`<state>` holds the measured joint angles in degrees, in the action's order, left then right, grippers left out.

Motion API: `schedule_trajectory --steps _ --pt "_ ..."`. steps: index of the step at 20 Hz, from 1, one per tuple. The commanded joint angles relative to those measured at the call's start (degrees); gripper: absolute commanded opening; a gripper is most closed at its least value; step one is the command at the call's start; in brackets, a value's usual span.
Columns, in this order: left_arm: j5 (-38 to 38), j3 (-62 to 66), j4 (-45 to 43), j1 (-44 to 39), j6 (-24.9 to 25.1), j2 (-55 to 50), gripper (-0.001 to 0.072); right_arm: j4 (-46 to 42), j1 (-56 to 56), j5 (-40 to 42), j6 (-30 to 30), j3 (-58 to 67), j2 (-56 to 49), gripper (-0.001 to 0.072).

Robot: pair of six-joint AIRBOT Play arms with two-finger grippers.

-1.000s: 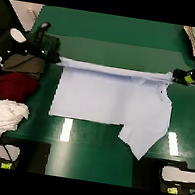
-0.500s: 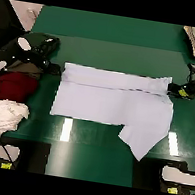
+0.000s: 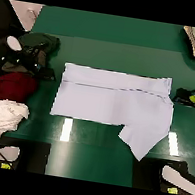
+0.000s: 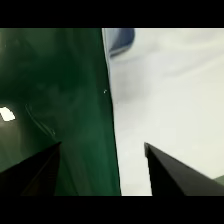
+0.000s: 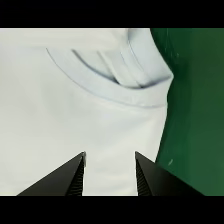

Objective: Fold the shirts.

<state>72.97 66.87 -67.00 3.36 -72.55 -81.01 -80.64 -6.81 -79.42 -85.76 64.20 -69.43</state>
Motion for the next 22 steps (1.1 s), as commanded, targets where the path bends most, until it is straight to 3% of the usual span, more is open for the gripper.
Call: schedule_trajectory --steps 1,3,4,5,8,12,13,15,16,17,19,22 --pt "0.9 -11.4 0.9 0.7 -0.5 7.5 0.0612 0.0 -3.0 -4.3 -5.0 -4.9 8.2 0.037" --pt "-0.2 -19.0 2.3 0.7 -0.5 10.0 0.0612 0.1 -4.5 -3.3 -5.8 -9.4 12.2 0.0337" --pt "-1.1 -21.9 2.8 0.7 -0.5 10.5 0.0612 0.7 -5.2 -3.2 -5.6 -11.2 13.5 0.0248" --pt "-1.7 -24.1 4.1 0.7 -0.4 10.5 0.0612 2.7 -6.3 -2.8 -4.0 -12.9 14.8 0.0235" --pt "-2.2 -27.9 9.9 0.7 2.5 10.5 0.0611 9.7 -9.8 -1.1 -1.6 -16.2 18.0 0.0235" --pt "-3.9 -30.5 11.3 0.7 2.5 10.5 0.061 10.6 -12.0 -1.4 -1.1 -16.6 20.3 0.0235" --pt "-4.0 -30.6 11.8 0.7 2.6 10.5 0.0518 10.4 -12.0 -1.4 -1.1 -16.6 20.8 0.0234" --pt "-5.0 -30.6 13.5 0.7 4.3 10.5 0.0102 10.3 -12.0 -2.8 -1.1 -16.6 20.9 0.0235" --pt "-5.4 -30.3 14.3 0.7 5.0 10.5 0.0023 9.4 -12.0 -4.3 -1.1 -16.6 20.3 0.0235" --pt "-5.3 -29.6 14.6 0.7 5.1 10.5 0.0023 8.3 -12.0 -6.0 -1.0 -16.7 19.3 0.0241" --pt "-4.2 -27.1 14.5 0.7 5.1 10.6 0.0023 7.0 -12.0 -9.1 0.0 -18.8 17.3 0.0404" --pt "-3.3 -23.8 14.7 0.7 5.4 10.6 0.0023 7.2 -11.6 -9.2 -0.1 -26.3 14.7 0.0413"
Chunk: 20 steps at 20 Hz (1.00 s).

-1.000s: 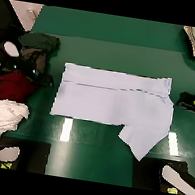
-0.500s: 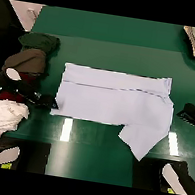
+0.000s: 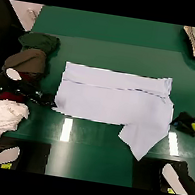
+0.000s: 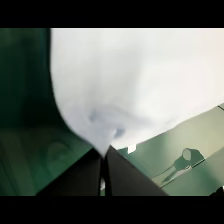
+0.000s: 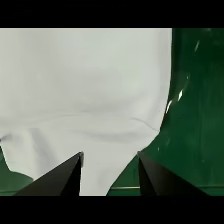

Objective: Fold the shirts.

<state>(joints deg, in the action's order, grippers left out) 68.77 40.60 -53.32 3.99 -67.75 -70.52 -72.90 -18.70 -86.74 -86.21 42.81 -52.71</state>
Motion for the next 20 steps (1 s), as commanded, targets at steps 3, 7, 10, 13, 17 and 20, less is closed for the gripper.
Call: schedule_trajectory --steps 3,7,10,13,17,20 --pt "0.7 3.5 1.3 0.0 0.7 0.1 0.0023 -0.5 3.2 1.1 -1.8 -10.2 -4.1 0.0407" --pt "0.8 3.5 1.3 0.0 0.7 0.1 0.0023 -0.2 8.0 4.5 -3.6 -12.1 -7.5 0.0367" --pt "0.9 3.5 1.3 0.0 0.7 0.1 0.0023 -0.4 9.8 4.6 -4.0 -12.1 -9.9 0.0367" --pt "1.0 3.5 1.3 0.0 0.7 0.1 0.0023 -0.8 10.6 5.3 -4.0 -12.1 -11.0 0.0281" --pt "1.6 3.5 1.2 0.0 0.7 0.1 0.0023 -0.8 10.6 8.5 -3.7 -12.1 -7.8 0.0015" --pt "3.1 4.6 -0.3 0.0 0.7 0.4 0.0022 -0.8 10.6 6.3 -3.5 -11.9 -2.4 0.0016"
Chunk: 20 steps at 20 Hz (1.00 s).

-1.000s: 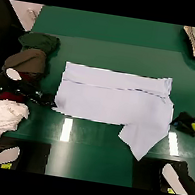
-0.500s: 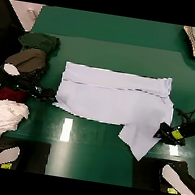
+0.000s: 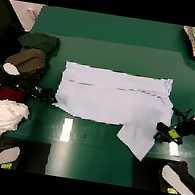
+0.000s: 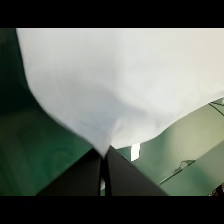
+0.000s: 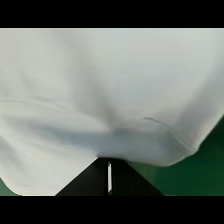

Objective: Fold the shirts.

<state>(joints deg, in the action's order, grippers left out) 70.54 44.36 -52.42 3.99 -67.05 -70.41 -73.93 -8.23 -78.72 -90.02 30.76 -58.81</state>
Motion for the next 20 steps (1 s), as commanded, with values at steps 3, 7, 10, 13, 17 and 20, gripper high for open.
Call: schedule_trajectory --steps 3,7,10,13,17,20 --pt "4.4 1.4 -2.3 0.0 -1.7 7.3 0.0022 -0.3 0.2 -11.5 0.6 2.4 11.4 0.0016" --pt "14.2 1.4 -2.8 0.0 -7.8 20.3 0.0023 -1.1 0.2 -20.3 -1.1 7.8 21.6 0.0016" --pt "13.1 1.7 -1.9 0.0 -9.7 25.5 0.0023 -1.1 0.2 -18.0 -1.0 13.2 24.1 0.0016" --pt "5.3 2.1 -1.7 0.0 -9.4 24.2 0.0023 -0.6 0.2 -12.8 1.9 18.1 19.5 0.0015" --pt "-8.8 2.1 -3.2 0.0 -9.5 20.0 0.0023 -0.6 0.2 -5.7 5.7 24.1 7.9 0.0015" --pt "-13.2 2.1 -3.1 0.0 -9.2 14.3 0.0023 -0.7 2.4 -0.9 7.2 28.9 -1.3 0.0015"
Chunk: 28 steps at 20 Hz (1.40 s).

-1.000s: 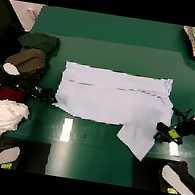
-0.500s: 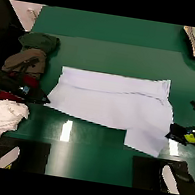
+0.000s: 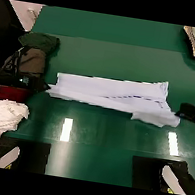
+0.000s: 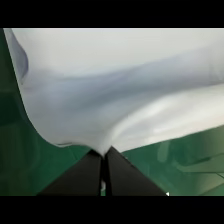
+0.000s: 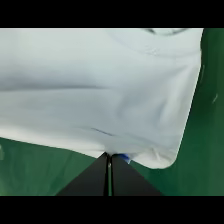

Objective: Fold the shirts.

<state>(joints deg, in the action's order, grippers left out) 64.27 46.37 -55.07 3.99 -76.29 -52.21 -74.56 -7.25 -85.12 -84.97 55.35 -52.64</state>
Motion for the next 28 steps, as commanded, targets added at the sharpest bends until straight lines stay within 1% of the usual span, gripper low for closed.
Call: schedule_trajectory --steps 1,4,9,10,11,12,13,14,15,16,17,18,19,20,21,22,23,26,28 --pt "-8.1 0.0 -0.3 0.0 0.3 -5.8 0.0024 0.0 2.7 7.0 2.5 5.7 -10.1 0.0016" --pt "-13.9 0.1 -0.2 0.0 0.3 -10.4 0.0024 -0.1 6.6 11.6 2.6 11.0 -18.6 0.0016" --pt "-21.2 0.1 0.4 0.0 0.2 -14.9 0.0024 0.0 9.9 15.2 2.6 19.8 -30.1 0.002" --pt "-22.4 0.1 0.9 0.0 0.2 -15.4 0.0035 0.0 10.2 15.2 2.5 21.6 -32.3 0.003" --pt "-23.3 0.1 1.4 0.0 0.2 -15.5 0.0264 0.3 10.2 15.0 2.5 23.2 -34.2 0.0176" --pt "-24.4 0.1 2.3 0.0 0.2 -15.5 0.0526 1.9 10.2 15.1 2.5 24.6 -35.8 0.0389" --pt "-25.2 0.1 3.5 0.1 0.2 -15.5 0.0579 4.5 9.7 15.1 2.6 26.1 -37.3 0.0444" --pt "-25.8 0.1 4.3 0.0 0.2 -15.5 0.058 7.2 8.9 14.3 2.8 27.5 -38.4 0.0444" --pt "-25.5 0.1 4.9 0.0 0.2 -15.5 0.058 9.3 7.8 12.7 4.1 28.5 -38.8 0.0444" --pt "-23.7 0.6 4.8 0.0 0.2 -15.5 0.0554 10.8 6.5 10.7 5.9 28.6 -38.5 0.0444" --pt "-21.6 1.0 4.7 0.0 0.2 -15.5 0.0407 11.0 5.0 8.9 7.1 27.8 -37.8 0.0444" --pt "-19.1 1.3 4.7 0.0 0.3 -15.5 0.0209 11.0 2.9 7.7 8.3 26.1 -36.6 0.0444" --pt "-17.1 1.4 4.8 0.0 0.3 -15.5 0.0039 11.3 0.6 6.9 9.9 23.7 -35.2 0.0444" --pt "-15.0 1.4 4.8 0.0 0.8 -15.5 0.0024 12.4 -2.3 6.4 12.1 20.9 -34.0 0.0465" --pt "-13.2 1.4 4.9 0.0 1.5 -15.5 0.0024 14.1 -5.1 5.8 13.9 18.5 -33.3 0.0496" --pt "-11.7 1.4 4.9 0.0 1.7 -15.5 0.0024 16.5 -8.2 5.5 15.7 16.1 -33.3 0.0667" --pt "-10.5 1.4 5.0 0.0 1.7 -15.5 0.0024 19.1 -10.9 5.5 17.0 14.0 -33.6 0.0713" --pt "-8.5 1.4 5.1 0.0 1.6 -15.5 0.0024 27.2 -16.2 5.1 23.9 10.3 -37.4 0.0707" --pt "-7.2 1.3 5.8 0.0 1.7 -15.5 0.0024 28.5 -17.0 4.3 26.0 10.4 -40.6 0.0698"
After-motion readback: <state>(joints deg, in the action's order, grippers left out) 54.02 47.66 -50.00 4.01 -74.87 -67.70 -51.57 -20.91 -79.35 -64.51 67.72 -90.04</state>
